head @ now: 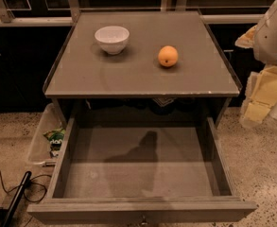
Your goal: Place orange into top drawer
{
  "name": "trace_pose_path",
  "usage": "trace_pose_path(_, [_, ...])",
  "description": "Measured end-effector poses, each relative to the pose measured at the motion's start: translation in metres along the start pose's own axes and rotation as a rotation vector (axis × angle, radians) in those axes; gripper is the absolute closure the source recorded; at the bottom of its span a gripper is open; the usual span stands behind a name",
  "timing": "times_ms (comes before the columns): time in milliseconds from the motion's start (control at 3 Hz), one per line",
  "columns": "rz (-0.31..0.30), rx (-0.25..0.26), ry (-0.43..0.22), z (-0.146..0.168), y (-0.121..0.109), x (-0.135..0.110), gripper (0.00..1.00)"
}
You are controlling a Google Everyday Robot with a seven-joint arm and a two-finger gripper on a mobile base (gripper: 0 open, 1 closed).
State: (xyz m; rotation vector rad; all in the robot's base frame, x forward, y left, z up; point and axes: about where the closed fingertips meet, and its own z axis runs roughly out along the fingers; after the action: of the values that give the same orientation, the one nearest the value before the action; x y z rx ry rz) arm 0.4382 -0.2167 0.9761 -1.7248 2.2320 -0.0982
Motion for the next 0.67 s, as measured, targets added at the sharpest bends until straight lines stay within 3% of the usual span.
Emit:
trace_pose_path(333, [-0.01, 0.014, 0.0, 0.005, -0.006, -0.003, 0.0])
trace_pose_path(667, [-0.038, 0.031, -0.022, 0.023, -0.033, -0.014, 0.0])
